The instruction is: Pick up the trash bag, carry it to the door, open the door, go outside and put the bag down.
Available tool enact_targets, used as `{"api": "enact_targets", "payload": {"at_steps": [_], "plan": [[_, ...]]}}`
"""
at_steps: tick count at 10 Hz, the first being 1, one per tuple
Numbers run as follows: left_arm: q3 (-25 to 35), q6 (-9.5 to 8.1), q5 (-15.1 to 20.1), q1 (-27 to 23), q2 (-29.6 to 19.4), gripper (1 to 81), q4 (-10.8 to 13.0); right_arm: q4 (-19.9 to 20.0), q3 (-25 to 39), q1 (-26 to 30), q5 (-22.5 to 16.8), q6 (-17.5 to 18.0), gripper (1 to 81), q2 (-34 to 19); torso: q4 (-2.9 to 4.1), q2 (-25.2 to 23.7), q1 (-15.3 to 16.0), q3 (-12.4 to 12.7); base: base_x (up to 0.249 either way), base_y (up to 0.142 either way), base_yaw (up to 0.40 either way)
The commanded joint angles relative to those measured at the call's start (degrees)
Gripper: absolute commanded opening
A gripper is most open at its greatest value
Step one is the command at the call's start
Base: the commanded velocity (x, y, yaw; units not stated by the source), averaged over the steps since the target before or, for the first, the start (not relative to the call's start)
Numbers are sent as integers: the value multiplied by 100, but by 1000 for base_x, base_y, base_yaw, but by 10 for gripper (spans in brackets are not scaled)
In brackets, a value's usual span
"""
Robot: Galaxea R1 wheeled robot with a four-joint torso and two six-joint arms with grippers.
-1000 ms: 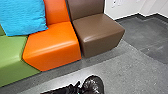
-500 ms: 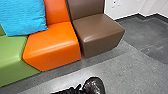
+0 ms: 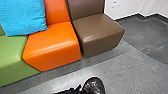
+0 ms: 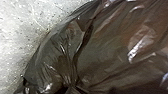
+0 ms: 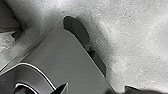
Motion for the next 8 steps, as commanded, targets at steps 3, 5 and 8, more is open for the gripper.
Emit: {"api": "enact_targets", "payload": {"at_steps": [3, 5, 8], "plan": [[12, -10, 463, -269, -24, 10, 184, 48, 91, 100, -525, -2, 811, -334, -2, 0, 0, 0, 0, 0, 0], [12, -10, 463, -269, -23, 10, 237, 47, 91, 92, -525, -2, 811, -325, -2, 0, 0, 0, 0, 0, 0], [4, -1, 454, -243, -32, 10, 237, 39, 91, 100, -525, -2, 811, -316, 0, 0, 0, 0, 0, 0, 0]]}}
